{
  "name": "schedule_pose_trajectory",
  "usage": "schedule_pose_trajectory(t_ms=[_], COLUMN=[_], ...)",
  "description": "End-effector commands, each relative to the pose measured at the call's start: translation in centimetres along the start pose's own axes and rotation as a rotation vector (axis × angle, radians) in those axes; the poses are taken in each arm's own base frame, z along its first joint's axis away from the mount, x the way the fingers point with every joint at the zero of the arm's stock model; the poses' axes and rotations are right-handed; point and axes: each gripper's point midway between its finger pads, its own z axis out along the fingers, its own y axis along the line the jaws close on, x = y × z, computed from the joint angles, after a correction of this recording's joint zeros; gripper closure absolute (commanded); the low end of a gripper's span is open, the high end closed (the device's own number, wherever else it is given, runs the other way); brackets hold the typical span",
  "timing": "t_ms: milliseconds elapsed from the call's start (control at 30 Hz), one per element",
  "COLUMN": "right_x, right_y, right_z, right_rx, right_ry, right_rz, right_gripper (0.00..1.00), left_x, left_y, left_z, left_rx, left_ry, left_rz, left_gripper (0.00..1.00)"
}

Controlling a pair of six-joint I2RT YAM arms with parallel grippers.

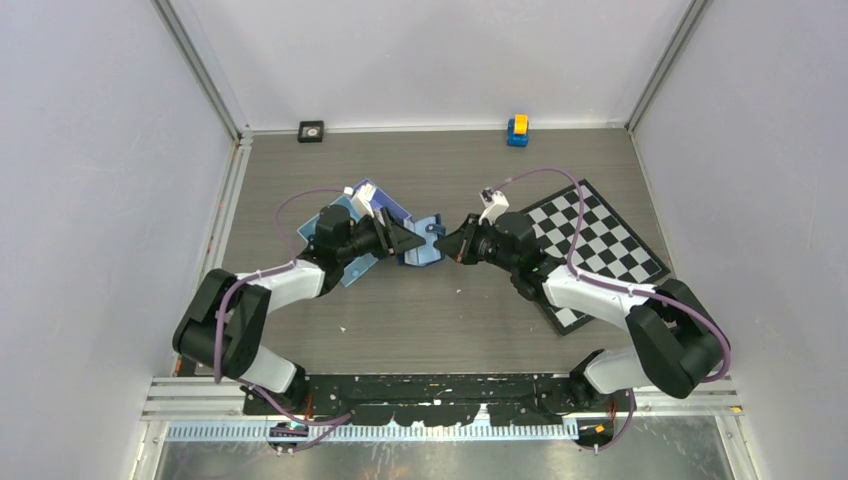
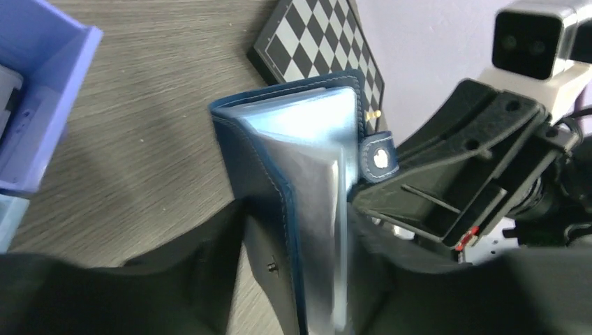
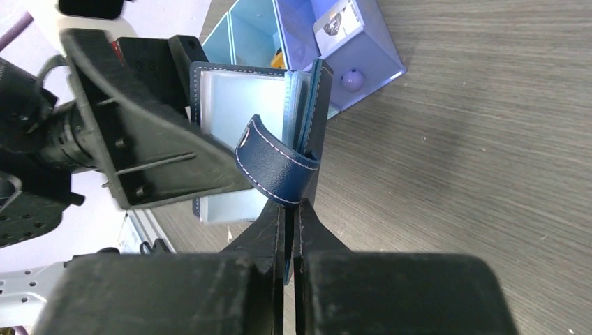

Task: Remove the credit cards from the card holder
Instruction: Remove the credit card from the card holder.

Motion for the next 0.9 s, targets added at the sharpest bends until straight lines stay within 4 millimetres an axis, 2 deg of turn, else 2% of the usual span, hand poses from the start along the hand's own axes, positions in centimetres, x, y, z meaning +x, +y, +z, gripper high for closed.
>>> schedule_pose_trajectory(t_ms=[0,67,133,367,500,700,867], right_x=[-1.3,-1.3,-1.5,-1.4,-1.2,-0.6,-0.2], right_y=[2.8,3.1,3.3,4.8,5.4,6.3,6.9], right_z=[-0.2,-0.2,-0.3,-0.8,-1.0,-0.8,-0.9], right_rx=[-0.111,-0.122,-0.132,-0.226,-0.259,-0.300,-0.327], right_ry=[-0.050,-0.054,-0.063,-0.060,-0.052,-0.019,-0.005], right_rz=[0.007,0.013,0.026,0.026,0.018,0.007,-0.011], right_gripper=[1.00,0.99,1.00,1.00,1.00,0.99,1.00], left_x=[-0.5,-0.2,0.0,0.5,0.6,0.5,0.5], left_y=[-2.8,-2.6,-2.7,-2.3,-2.2,-2.4,-2.1], left_z=[-0.3,0.0,0.4,1.1,1.1,1.1,1.1], left_rx=[0.028,0.036,0.061,0.081,0.071,0.085,0.072], left_ry=[0.011,0.023,0.039,0.072,0.070,0.073,0.069], left_rz=[0.084,0.068,0.050,0.006,0.004,0.007,-0.001], left_gripper=[0.40,0.31,0.26,0.21,0.14,0.15,0.31])
